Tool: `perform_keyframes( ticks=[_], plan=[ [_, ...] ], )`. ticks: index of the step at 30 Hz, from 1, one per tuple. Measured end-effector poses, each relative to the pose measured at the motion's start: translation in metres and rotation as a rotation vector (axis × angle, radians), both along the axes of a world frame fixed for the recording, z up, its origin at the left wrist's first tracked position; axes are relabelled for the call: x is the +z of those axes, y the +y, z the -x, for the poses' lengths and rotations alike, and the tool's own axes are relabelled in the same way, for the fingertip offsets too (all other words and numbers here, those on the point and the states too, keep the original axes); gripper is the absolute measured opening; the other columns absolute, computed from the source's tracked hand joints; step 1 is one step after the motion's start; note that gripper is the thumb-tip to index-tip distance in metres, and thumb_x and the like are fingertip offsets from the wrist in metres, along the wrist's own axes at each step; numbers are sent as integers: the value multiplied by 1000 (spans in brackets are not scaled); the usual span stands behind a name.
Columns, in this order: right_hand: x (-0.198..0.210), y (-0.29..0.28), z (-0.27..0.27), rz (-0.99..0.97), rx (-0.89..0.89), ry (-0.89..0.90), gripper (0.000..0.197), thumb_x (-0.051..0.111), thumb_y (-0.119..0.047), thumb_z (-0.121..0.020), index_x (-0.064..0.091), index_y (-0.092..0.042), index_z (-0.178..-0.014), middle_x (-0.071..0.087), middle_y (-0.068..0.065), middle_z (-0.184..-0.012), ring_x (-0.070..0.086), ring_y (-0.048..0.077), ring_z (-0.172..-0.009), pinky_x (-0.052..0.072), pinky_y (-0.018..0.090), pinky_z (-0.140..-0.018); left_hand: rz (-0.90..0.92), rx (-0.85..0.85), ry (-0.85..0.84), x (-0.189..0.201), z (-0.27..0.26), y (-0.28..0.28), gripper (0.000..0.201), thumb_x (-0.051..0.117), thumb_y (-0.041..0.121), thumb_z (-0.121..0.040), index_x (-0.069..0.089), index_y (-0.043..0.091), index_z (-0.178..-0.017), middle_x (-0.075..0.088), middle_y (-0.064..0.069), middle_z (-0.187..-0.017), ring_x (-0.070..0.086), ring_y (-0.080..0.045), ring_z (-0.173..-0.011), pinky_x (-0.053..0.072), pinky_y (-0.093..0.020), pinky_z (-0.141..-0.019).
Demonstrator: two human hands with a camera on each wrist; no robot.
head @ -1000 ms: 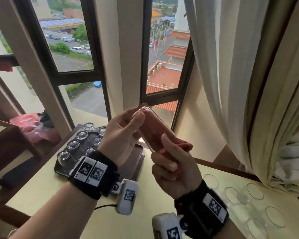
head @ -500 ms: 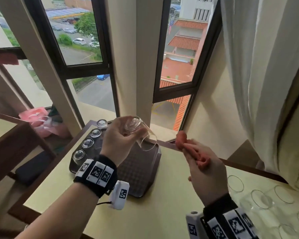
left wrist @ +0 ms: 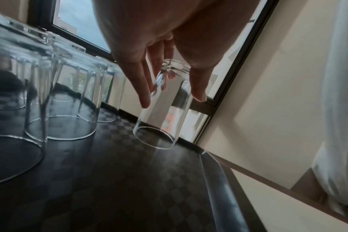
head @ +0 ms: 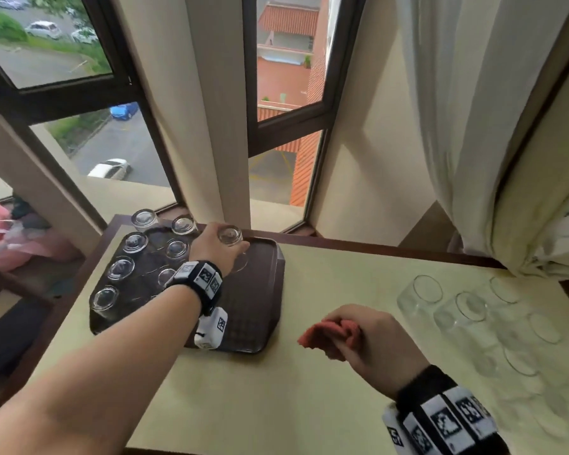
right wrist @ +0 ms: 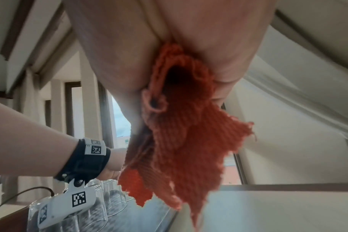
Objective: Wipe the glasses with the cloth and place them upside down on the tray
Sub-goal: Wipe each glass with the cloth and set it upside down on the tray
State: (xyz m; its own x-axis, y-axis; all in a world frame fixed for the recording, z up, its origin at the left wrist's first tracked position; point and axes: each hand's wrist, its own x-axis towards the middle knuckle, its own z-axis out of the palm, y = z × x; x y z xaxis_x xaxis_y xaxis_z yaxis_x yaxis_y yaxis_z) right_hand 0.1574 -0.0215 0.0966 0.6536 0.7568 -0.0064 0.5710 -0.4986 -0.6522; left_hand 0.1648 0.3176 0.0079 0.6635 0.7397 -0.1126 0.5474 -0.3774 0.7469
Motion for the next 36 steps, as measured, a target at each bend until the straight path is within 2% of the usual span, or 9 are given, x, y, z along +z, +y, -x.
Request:
perform_keyframes(
  ticks=[3, 6, 10, 14, 25, 28, 32, 34, 36],
  plan=[
    [-7, -8, 4, 6, -101, 51, 14, 79, -18, -94, 75, -32, -96, 74, -23, -88, 70, -5, -87, 53, 8, -76, -13, 15, 32, -14, -8, 9, 56, 92, 40, -82, 65, 23, -128, 75, -5, -120, 69, -30, -112, 51, -34, -97],
    [-10, -13, 7, -22, -168, 171, 14, 75, -16, -97, 76, -29, -95, 76, -21, -86, 75, 1, -82, 62, 23, -75, -31, 22, 60, -24, -14, 20, 58, 92, 37, -83, 63, 19, -130, 73, -9, -124, 68, -32, -114, 50, -35, -96],
    [-10, -21, 11, -70, -227, 220, 17, 74, -11, -98, 76, -27, -93, 78, -22, -91, 76, 0, -88, 61, 22, -80, -26, 17, 95, -37, -20, 26, 59, 90, 36, -84, 60, 17, -132, 70, -12, -127, 66, -34, -117, 51, -39, -98],
    [-13, -29, 15, -123, -286, 280, 18, 70, -12, -100, 76, -28, -94, 81, -13, -96, 78, 12, -93, 64, 40, -86, -35, 24, 78, -42, -25, 26, 59, 90, 34, -84, 60, 17, -132, 70, -13, -128, 66, -35, -117, 49, -38, -98],
    [-8, -54, 21, -73, -363, 176, 16, 73, -10, -97, 77, -26, -94, 77, -21, -90, 76, 1, -88, 62, 27, -81, -60, 54, 60, -48, -40, 28, 64, 91, 37, -83, 60, 15, -134, 68, -17, -132, 65, -40, -121, 51, -44, -106],
    [-5, -65, 23, -72, -401, 215, 16, 72, -10, -97, 77, -25, -95, 78, -17, -89, 77, 4, -87, 64, 29, -79, -79, 41, 78, -47, -42, 26, 69, 91, 38, -83, 59, 15, -140, 68, -17, -135, 63, -39, -125, 49, -44, -107],
    [5, -81, 22, -136, -473, 283, 15, 71, -6, -97, 78, -19, -94, 76, -22, -77, 72, -4, -68, 52, 9, -58, -120, -3, 106, -32, -38, 23, 94, 96, 41, -77, 49, 13, -153, 62, -21, -142, 59, -41, -132, 48, -50, -112],
    [9, -93, 20, -168, -517, 314, 14, 72, -7, -97, 78, -19, -95, 78, -16, -78, 71, -3, -64, 49, 8, -54, -200, 5, 137, -18, -33, 13, 97, 94, 44, -79, 44, 11, -155, 56, -24, -147, 55, -43, -135, 48, -54, -113],
    [11, -105, 18, -183, -548, 296, 15, 73, -7, -97, 77, -21, -94, 79, -14, -80, 71, -3, -63, 49, 9, -53, -346, 9, 22, -3, -24, -11, 86, 88, 42, -86, 47, 7, -153, 50, -26, -150, 48, -44, -140, 43, -54, -117]
  ],
)
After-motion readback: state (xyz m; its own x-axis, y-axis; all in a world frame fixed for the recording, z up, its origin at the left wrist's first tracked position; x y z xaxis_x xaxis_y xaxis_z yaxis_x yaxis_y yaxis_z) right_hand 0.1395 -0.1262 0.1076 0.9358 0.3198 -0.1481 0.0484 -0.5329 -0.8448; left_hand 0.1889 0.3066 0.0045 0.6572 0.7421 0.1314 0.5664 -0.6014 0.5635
